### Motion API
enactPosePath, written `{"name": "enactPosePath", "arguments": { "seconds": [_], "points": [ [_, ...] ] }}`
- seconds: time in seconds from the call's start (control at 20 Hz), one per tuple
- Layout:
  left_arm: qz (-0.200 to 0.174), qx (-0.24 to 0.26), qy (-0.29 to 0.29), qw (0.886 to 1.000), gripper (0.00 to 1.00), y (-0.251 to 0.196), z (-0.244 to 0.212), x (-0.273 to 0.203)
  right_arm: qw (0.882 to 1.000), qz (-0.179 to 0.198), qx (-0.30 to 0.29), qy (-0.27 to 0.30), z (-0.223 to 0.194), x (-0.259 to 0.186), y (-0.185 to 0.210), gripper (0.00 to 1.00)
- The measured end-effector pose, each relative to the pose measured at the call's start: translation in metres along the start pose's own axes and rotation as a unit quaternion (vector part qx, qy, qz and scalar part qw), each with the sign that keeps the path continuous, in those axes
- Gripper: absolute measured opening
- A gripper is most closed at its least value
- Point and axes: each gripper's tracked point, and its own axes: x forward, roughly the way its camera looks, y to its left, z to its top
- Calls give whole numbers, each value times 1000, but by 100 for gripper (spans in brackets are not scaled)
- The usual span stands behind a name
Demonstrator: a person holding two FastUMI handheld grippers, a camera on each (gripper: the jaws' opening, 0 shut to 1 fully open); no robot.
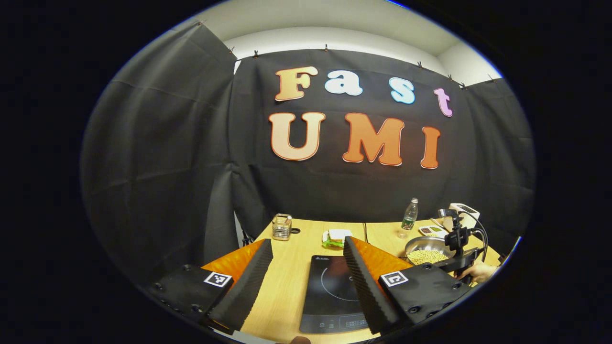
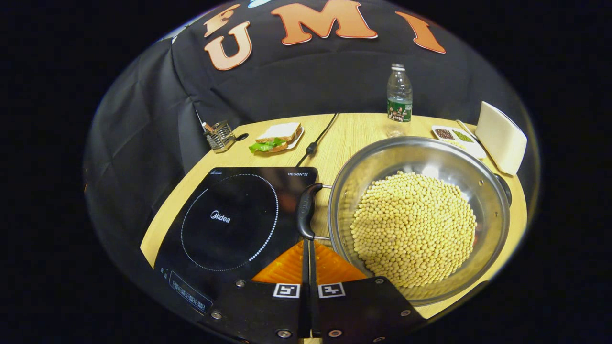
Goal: First push the handle of the pot to place it horizontally, then grasp the pot with both hands and set it on the induction cooktop.
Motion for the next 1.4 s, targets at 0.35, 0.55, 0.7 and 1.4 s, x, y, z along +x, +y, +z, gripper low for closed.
{"name": "enactPosePath", "arguments": {
  "seconds": [0.35, 0.55, 0.7, 1.4],
  "points": [
    [-50, -26, 12, 998, 98, -65, -11, 19, 1000, 13, -10, -22, 10, -16, 2, 0],
    [-80, -34, 25, 996, 98, -112, -22, 43, 998, 42, 20, -51, 28, -62, -11, 0],
    [-102, -29, 41, 994, 98, -155, -37, 64, 996, 17, 31, -84, 47, -89, -55, 0],
    [-145, 1, 213, 966, 98, -294, -170, 182, 981, -102, 96, -138, 68, -118, -237, 31]
  ]
}}
